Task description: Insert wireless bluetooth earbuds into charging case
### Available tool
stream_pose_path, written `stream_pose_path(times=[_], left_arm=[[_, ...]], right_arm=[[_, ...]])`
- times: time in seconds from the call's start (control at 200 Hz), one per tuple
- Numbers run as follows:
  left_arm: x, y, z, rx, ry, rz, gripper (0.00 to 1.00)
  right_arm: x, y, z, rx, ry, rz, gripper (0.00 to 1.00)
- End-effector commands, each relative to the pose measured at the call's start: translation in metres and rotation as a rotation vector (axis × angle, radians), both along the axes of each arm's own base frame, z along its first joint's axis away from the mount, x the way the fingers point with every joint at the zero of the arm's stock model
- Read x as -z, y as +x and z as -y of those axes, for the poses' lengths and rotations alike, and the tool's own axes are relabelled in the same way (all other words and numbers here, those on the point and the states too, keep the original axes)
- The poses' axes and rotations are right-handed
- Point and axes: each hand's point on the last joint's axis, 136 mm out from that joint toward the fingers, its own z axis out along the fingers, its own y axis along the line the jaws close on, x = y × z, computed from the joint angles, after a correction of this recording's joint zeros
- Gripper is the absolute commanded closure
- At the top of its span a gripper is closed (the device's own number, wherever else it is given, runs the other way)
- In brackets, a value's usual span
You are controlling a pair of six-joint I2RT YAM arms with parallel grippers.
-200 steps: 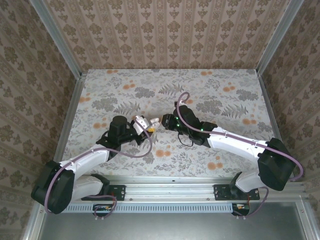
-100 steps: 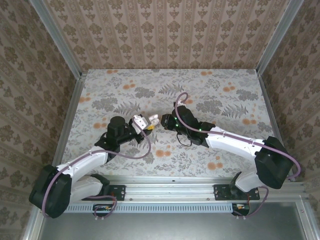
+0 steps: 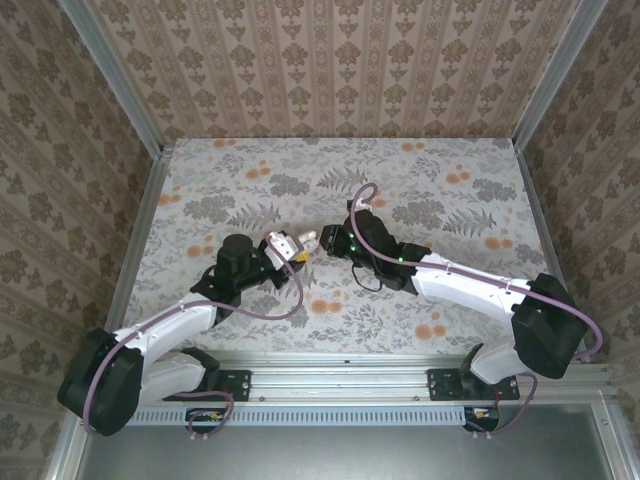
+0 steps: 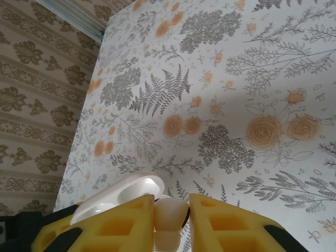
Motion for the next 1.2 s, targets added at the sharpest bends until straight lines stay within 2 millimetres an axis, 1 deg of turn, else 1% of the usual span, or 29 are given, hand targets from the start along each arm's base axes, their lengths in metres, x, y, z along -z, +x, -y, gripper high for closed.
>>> stream_pose_path(times=[0.0,0.295,0.685,0.885,1.05,1.195], left_arm=[[-0.013,-0.001,0.005,0.028,-0.02,0.038,0.84],[-0.023,0.001,0.006,0.019,-0.055,0.043,0.84],[-0.035,0.003,0.006,0.005,-0.081,0.068,0.84],[-0.041,0.005,0.006,-0.006,-0.092,0.076,0.84],[-0.047,0.009,0.005,-0.022,-0.108,0.082,0.84],[-0.05,0.013,0.004,-0.045,-0.111,0.087,0.84]], right_arm=[[-0.017,0.008,-0.009,0.002,0.02,0.052,0.78],[-0.011,0.01,-0.014,-0.006,0.009,0.042,0.77],[-0.001,0.012,-0.01,0.005,-0.035,0.04,0.77],[0.005,0.008,-0.013,-0.011,-0.06,0.041,0.77],[0.002,0.006,-0.014,-0.021,-0.097,0.069,0.77],[0.0,0.0,-0.019,-0.052,-0.136,0.092,0.77]])
